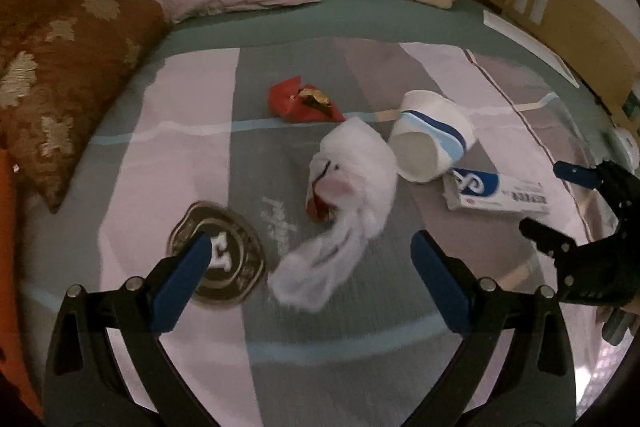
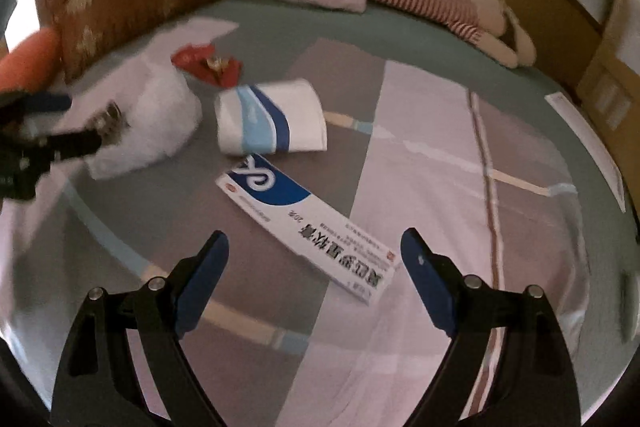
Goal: Collect trash
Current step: 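Grasp the white plastic tissue bundle with the left tool while the right tool grasps the toothpaste box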
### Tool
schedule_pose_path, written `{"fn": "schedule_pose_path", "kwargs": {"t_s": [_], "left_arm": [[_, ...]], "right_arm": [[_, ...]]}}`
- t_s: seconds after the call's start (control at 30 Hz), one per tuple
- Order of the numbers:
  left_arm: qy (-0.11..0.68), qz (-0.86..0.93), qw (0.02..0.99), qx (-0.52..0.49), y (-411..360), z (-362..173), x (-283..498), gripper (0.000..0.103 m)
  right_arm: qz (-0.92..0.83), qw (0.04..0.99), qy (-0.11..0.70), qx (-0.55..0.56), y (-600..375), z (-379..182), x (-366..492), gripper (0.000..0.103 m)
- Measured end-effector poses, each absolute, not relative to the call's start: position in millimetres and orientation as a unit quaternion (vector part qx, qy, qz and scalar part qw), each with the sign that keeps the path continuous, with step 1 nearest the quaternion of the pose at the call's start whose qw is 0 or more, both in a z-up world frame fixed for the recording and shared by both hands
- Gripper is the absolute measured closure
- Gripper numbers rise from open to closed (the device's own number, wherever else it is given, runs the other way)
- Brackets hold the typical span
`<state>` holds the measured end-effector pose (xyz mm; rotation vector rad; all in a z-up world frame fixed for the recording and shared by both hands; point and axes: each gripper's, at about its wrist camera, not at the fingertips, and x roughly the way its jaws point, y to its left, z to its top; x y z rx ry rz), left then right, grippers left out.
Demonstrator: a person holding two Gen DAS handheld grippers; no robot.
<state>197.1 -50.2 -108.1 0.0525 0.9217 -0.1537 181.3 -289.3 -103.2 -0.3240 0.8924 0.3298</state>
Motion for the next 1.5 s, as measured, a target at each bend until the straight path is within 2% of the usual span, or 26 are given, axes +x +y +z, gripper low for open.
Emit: {"fn": "schedule_pose_path", "kwargs": {"t_s": [0.2,0.27,0.3,0.33,0.37,0.4,0.43,0.5,0.53,0.63,0.73,0.87,1.07,1.3,1.5], "left_arm": [[0.451,-0.080,0.889,0.017,-57,-125,229,0.004],[0.454,-0.079,0.888,0.015,-61,-130,238,0.008],[0.459,-0.086,0.884,0.010,-63,-133,242,0.018],[0.467,-0.094,0.879,0.007,-64,-136,244,0.033],[0.479,-0.102,0.872,0.002,-65,-140,247,0.043],[0.485,-0.107,0.868,-0.003,-66,-142,248,0.058],[0.486,-0.111,0.867,-0.007,-67,-143,247,0.063],[0.482,-0.108,0.869,0.005,-71,-141,243,0.070],[0.481,-0.110,0.869,0.012,-72,-139,240,0.076],[0.479,-0.111,0.870,0.018,-70,-131,230,0.083],[0.473,-0.106,0.874,0.003,-55,-112,215,0.084],[0.456,-0.093,0.885,-0.030,-34,-70,185,0.084],[0.378,-0.103,0.920,-0.021,-33,5,103,0.084],[0.332,-0.095,0.939,0.002,-43,21,32,0.084],[0.341,-0.103,0.934,0.022,-57,8,24,0.084]], "right_arm": [[0.185,0.850,0.459,-0.178,-287,-134,209,0.017],[0.196,0.849,0.465,-0.156,-290,-137,215,0.017],[0.203,0.847,0.472,-0.135,-294,-137,218,0.017],[0.209,0.844,0.479,-0.118,-296,-137,219,0.018],[0.216,0.841,0.485,-0.105,-298,-136,219,0.024],[0.215,0.839,0.488,-0.107,-297,-136,217,0.032],[0.216,0.837,0.491,-0.113,-295,-134,215,0.035],[0.224,0.829,0.501,-0.107,-292,-131,212,0.053],[0.225,0.826,0.507,-0.102,-292,-128,210,0.055],[0.237,0.819,0.514,-0.096,-285,-121,198,0.058],[0.249,0.814,0.519,-0.083,-279,-112,183,0.058],[0.237,0.830,0.502,-0.054,-271,-73,157,0.058],[0.213,0.867,0.446,0.058,-272,-9,109,0.058],[0.183,0.893,0.405,0.066,-261,4,48,0.058],[0.168,0.902,0.394,0.055,-258,5,45,0.058]]}}
